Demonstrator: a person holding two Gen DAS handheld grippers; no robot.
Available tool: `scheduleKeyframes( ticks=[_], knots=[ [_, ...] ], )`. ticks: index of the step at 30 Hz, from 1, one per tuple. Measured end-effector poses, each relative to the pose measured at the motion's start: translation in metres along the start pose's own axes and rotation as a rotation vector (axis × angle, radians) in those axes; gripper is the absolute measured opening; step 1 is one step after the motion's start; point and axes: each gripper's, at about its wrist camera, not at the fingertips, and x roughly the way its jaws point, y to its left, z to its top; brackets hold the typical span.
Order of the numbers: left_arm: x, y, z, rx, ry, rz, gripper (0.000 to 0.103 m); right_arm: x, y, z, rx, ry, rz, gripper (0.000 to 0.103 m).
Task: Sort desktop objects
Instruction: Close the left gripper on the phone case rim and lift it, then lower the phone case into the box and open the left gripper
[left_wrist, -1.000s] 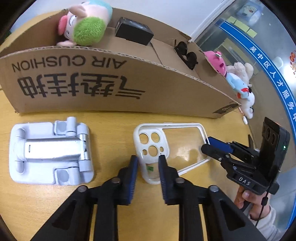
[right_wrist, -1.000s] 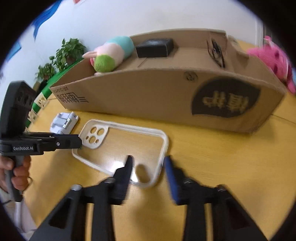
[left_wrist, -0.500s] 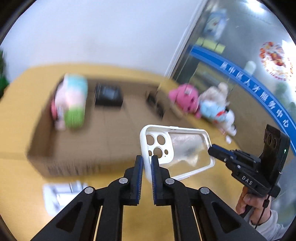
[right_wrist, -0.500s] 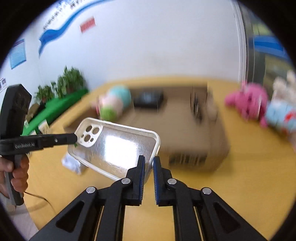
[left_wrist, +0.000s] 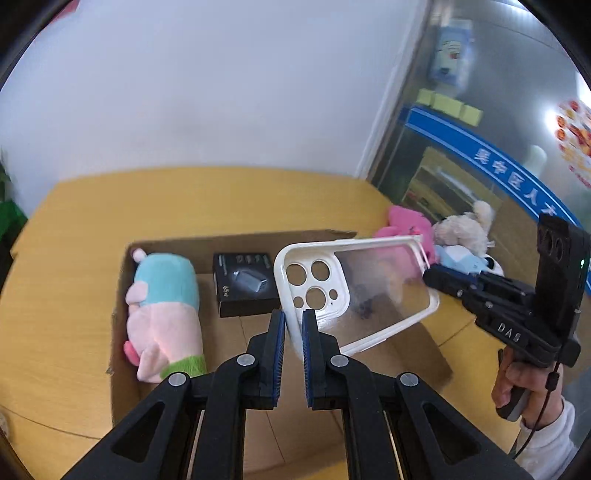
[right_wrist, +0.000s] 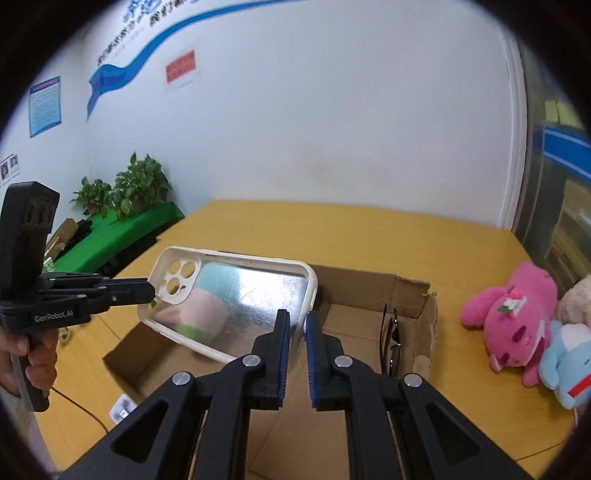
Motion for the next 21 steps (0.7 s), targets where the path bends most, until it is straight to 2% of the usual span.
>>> scheduleKeyframes(
  ticks=[5, 10, 15, 21],
  knots=[
    [0.057, 0.029, 0.008, -0.072, 0.118, 0.014, 0.005, 0.063, -0.016, -0.004, 0.039, 0.120, 0.026, 0.008],
    [0.110, 0.045, 0.006, -0.078, 0.236, 0.066, 0.005, 0.120, -0.037, -0.022, 0.115, 0.244, 0.066, 0.008],
    [0.153, 0.052, -0.003, -0.072, 0.363, 0.121, 0.004, 0.156, -0.045, -0.039, 0.128, 0.346, 0.075, 0.008],
    [0.186, 0.053, -0.021, -0.052, 0.485, 0.182, 0.004, 0.182, -0.052, -0.050, 0.148, 0.436, 0.077, 0.008]
  ],
)
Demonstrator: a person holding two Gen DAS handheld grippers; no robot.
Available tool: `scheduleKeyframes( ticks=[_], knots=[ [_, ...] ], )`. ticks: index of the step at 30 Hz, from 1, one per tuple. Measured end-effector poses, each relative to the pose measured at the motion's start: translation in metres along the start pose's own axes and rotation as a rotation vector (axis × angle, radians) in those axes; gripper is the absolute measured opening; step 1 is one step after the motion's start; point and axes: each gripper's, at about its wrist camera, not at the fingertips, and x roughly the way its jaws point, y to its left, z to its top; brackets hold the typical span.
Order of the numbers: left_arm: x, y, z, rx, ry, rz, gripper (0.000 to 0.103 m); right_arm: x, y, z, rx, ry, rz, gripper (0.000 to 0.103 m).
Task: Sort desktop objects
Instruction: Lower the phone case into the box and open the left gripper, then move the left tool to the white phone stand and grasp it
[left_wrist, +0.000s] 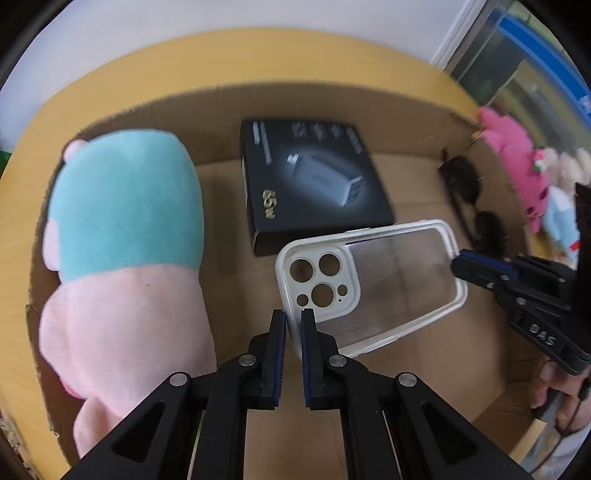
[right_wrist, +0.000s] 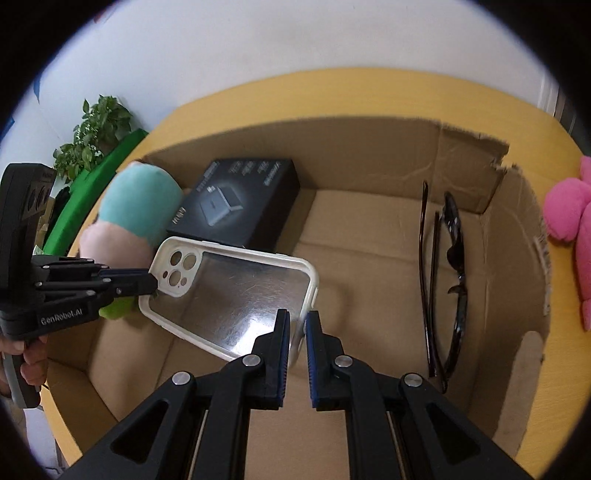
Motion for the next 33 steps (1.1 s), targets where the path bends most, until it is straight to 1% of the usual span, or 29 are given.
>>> scheduleKeyframes(
  ticks=[4, 6, 8, 9, 11, 12, 13, 14, 15, 16, 17, 19, 20, 22, 23, 24, 25, 26, 28, 32, 33],
  knots=[
    [0.011, -0.004, 0.000, 0.009, 0.028, 0.044, 0.003, 0.014, -0.002, -0.001, 0.000, 0.049, -0.023, 0.008],
    [0.013, -0.004, 0.000, 0.001, 0.036, 0.052, 0.004, 0.022, -0.005, -0.002, 0.009, 0.070, -0.029, 0.009],
    [0.013, -0.003, 0.000, -0.012, 0.037, 0.067, 0.004, 0.024, -0.009, -0.004, 0.030, 0.064, -0.026, 0.009],
    [0.012, -0.004, 0.000, -0.016, 0.036, 0.070, 0.005, 0.024, -0.011, -0.003, 0.038, 0.063, -0.023, 0.011],
    [0.004, -0.005, -0.004, -0.014, 0.016, 0.063, 0.007, 0.023, -0.008, -0.003, 0.032, 0.061, -0.039, 0.013],
    [-0.004, -0.006, -0.007, -0.014, -0.003, 0.060, 0.014, 0.021, -0.006, -0.004, 0.021, 0.059, -0.055, 0.021],
    [-0.012, -0.006, -0.010, -0.015, -0.028, 0.061, 0.027, 0.016, -0.002, -0.005, 0.005, 0.047, -0.060, 0.039],
    [-0.030, -0.007, -0.017, -0.017, -0.085, 0.068, 0.034, 0.007, 0.004, -0.006, -0.012, 0.022, -0.071, 0.049],
    [-0.048, -0.007, -0.024, -0.020, -0.144, 0.079, 0.043, -0.006, 0.011, -0.008, -0.027, -0.017, -0.090, 0.061],
    [-0.065, -0.009, -0.033, -0.021, -0.200, 0.093, 0.051, -0.018, 0.016, -0.011, -0.039, -0.054, -0.100, 0.065],
    [-0.090, -0.011, -0.047, -0.018, -0.281, 0.114, 0.055, -0.039, 0.024, -0.018, -0.053, -0.115, -0.105, 0.067],
    [-0.128, -0.016, -0.069, -0.015, -0.408, 0.130, 0.074, -0.078, 0.039, -0.037, -0.063, -0.224, -0.121, 0.082],
    [-0.154, -0.020, -0.091, -0.019, -0.505, 0.140, 0.078, -0.099, 0.047, -0.050, -0.063, -0.285, -0.144, 0.082],
    [-0.186, -0.024, -0.113, -0.020, -0.632, 0.152, 0.096, -0.130, 0.063, -0.073, -0.066, -0.378, -0.191, 0.084],
    [-0.203, -0.030, -0.134, -0.017, -0.706, 0.161, 0.099, -0.141, 0.069, -0.083, -0.075, -0.408, -0.222, 0.084],
    [-0.211, -0.036, -0.140, -0.016, -0.747, 0.168, 0.102, -0.149, 0.076, -0.094, -0.083, -0.431, -0.251, 0.085],
    [-0.220, -0.041, -0.154, -0.013, -0.778, 0.171, 0.102, -0.156, 0.083, -0.107, -0.090, -0.453, -0.284, 0.085],
    [-0.229, -0.046, -0.168, -0.004, -0.804, 0.170, 0.102, -0.159, 0.087, -0.112, -0.089, -0.461, -0.302, 0.085],
    [-0.237, -0.050, -0.187, 0.009, -0.825, 0.173, 0.102, -0.161, 0.094, -0.123, -0.078, -0.470, -0.325, 0.085],
    [-0.239, -0.065, -0.206, 0.020, -0.831, 0.190, 0.102, -0.161, 0.105, -0.141, -0.051, -0.451, -0.366, 0.085],
    [-0.240, -0.067, -0.212, 0.019, -0.832, 0.188, 0.102, -0.164, 0.106, -0.143, -0.045, -0.452, -0.362, 0.085]
  ],
)
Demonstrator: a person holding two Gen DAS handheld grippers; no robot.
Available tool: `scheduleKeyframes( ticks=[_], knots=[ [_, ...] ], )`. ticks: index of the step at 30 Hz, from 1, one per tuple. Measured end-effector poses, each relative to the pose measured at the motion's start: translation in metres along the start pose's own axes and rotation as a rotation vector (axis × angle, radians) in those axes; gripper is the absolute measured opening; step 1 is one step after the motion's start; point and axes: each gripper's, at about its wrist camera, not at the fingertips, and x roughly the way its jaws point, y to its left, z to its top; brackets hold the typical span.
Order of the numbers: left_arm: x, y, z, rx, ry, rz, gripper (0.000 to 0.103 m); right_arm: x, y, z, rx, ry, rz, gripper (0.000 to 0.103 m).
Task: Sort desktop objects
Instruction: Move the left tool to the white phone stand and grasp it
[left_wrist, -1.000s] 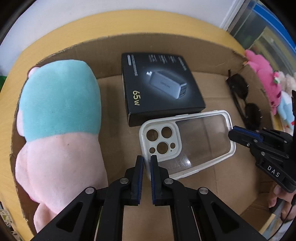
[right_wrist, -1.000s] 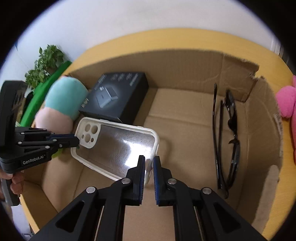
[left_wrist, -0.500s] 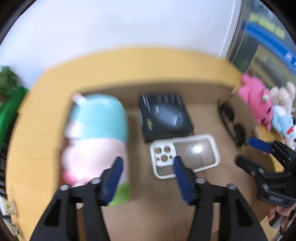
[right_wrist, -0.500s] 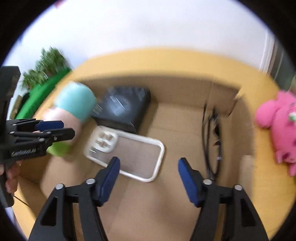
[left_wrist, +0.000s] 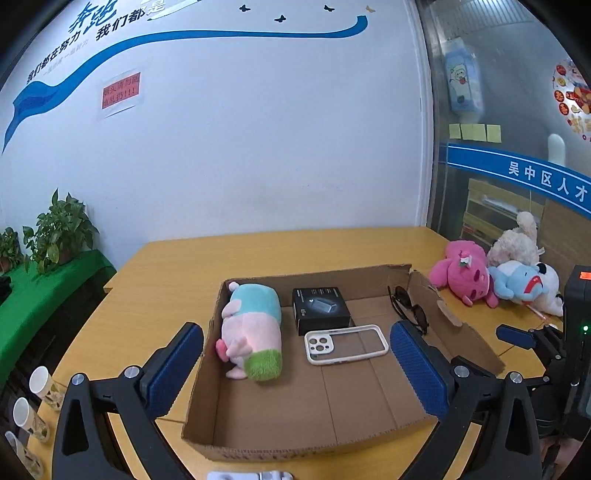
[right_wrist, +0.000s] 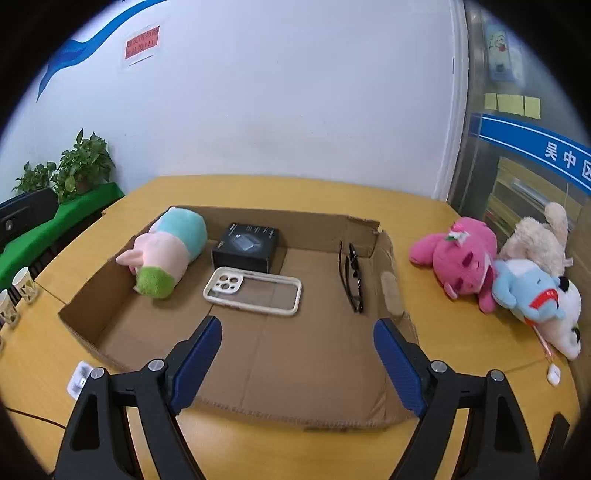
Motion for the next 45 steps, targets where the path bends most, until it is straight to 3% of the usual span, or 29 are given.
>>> scheduleKeyframes(
  ticks=[9, 11, 16, 20, 22, 24, 33, 38, 45],
  knots=[
    [-0.014, 0.008, -0.019, -0.025, 0.022, -0.028, 0.102, -0.028, 0.009, -0.009, -0.012, -0.051, -0.023, 0.085],
    [-0.014, 0.009, -0.022, -0.019, 0.038, -0.034, 0.098, -0.031, 0.013, -0.009, -0.028, -0.058, -0.034, 0.085],
    [-0.011, 0.013, -0.031, -0.025, 0.098, -0.080, 0.060, -0.037, 0.020, -0.010, -0.035, -0.072, -0.022, 0.085],
    [-0.011, 0.020, -0.032, -0.046, 0.104, -0.073, 0.063, -0.036, 0.024, -0.011, -0.035, -0.062, -0.007, 0.085],
    [-0.013, 0.021, -0.032, -0.045, 0.085, -0.062, 0.082, -0.036, 0.026, -0.011, -0.035, -0.061, 0.009, 0.085],
    [-0.013, 0.024, -0.032, -0.050, 0.069, -0.052, 0.088, -0.036, 0.028, -0.012, -0.030, -0.057, 0.025, 0.085],
    [0.006, 0.059, -0.068, -0.090, 0.176, -0.027, 0.089, -0.021, 0.036, -0.028, -0.048, 0.029, 0.067, 0.085],
    [0.017, 0.092, -0.107, -0.076, 0.285, -0.022, 0.089, 0.004, 0.049, -0.049, -0.019, 0.147, 0.208, 0.085],
    [0.040, 0.129, -0.158, -0.136, 0.450, -0.069, 0.087, 0.026, 0.110, -0.074, -0.083, 0.238, 0.388, 0.085]
  ],
)
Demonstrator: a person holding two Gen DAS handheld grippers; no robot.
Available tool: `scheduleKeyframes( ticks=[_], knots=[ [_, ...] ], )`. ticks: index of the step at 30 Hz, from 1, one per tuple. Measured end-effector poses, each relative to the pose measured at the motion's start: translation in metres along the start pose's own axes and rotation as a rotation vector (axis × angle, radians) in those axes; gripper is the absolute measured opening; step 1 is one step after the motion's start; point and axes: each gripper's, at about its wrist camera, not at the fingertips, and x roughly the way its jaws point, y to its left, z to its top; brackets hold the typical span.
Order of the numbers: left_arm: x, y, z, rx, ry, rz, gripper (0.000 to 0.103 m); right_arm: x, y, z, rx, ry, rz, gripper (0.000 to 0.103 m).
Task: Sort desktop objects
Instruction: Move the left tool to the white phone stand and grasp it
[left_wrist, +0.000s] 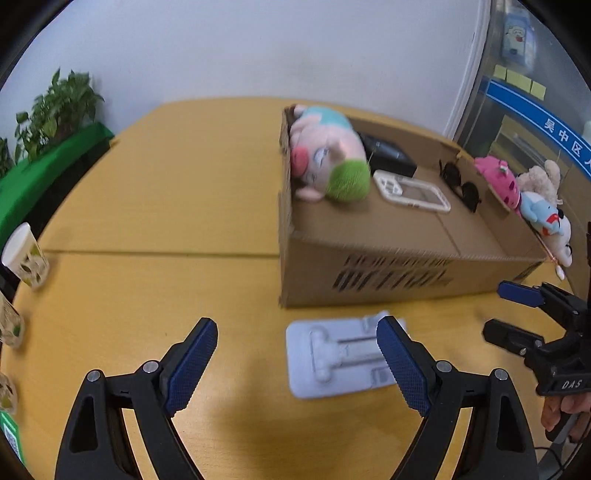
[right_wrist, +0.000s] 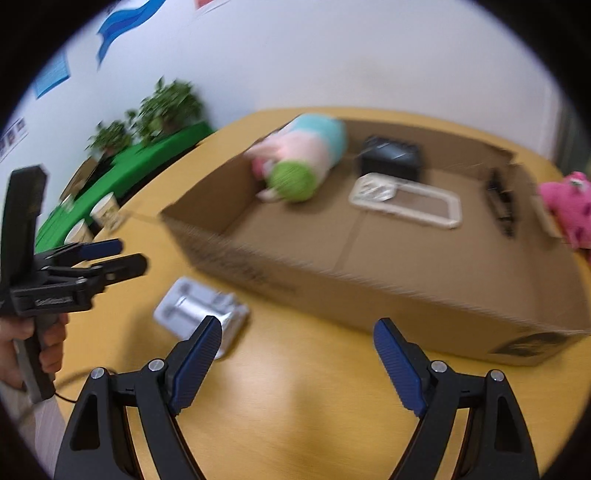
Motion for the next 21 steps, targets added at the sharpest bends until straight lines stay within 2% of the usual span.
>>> scheduleKeyframes(
  ticks=[2, 4, 6, 9, 11, 12, 14, 16, 18, 19, 21],
  knots=[
    [0.014, 0.007, -0.008, -0.011, 0.050, -0.029, 0.079, 0.018, 0.013, -0.003, -0.006, 0.039, 0.050, 0.084],
    [0.025, 0.010, -0.014, -0.017, 0.097, -0.046, 0.061, 0.033, 0.024, -0.006, -0.016, 0.068, 0.080, 0.083],
    [0.033, 0.011, -0.019, -0.015, 0.132, -0.070, 0.055, 0.045, 0.030, -0.009, -0.019, 0.083, 0.106, 0.083],
    [0.037, 0.010, -0.025, -0.010, 0.141, -0.103, 0.053, 0.059, 0.037, -0.010, -0.016, 0.096, 0.129, 0.081],
    [0.040, 0.007, -0.026, -0.002, 0.158, -0.126, 0.041, 0.066, 0.041, -0.012, -0.024, 0.103, 0.136, 0.080],
    [0.041, 0.005, -0.027, -0.002, 0.164, -0.144, 0.036, 0.070, 0.042, -0.013, -0.025, 0.110, 0.140, 0.077],
    [0.040, 0.002, -0.029, 0.004, 0.156, -0.143, 0.034, 0.071, 0.044, -0.014, -0.044, 0.101, 0.132, 0.070],
    [0.041, 0.000, -0.029, 0.000, 0.159, -0.148, 0.033, 0.069, 0.045, -0.016, -0.068, 0.105, 0.125, 0.056],
    [0.042, -0.003, -0.029, -0.006, 0.162, -0.170, 0.031, 0.067, 0.040, -0.017, -0.060, 0.099, 0.144, 0.047],
    [0.041, -0.007, -0.029, 0.003, 0.164, -0.178, 0.031, 0.065, 0.037, -0.017, -0.054, 0.097, 0.150, 0.038],
    [0.040, -0.017, -0.030, 0.019, 0.159, -0.161, 0.031, 0.063, 0.029, -0.016, -0.042, 0.106, 0.157, 0.037]
  ],
)
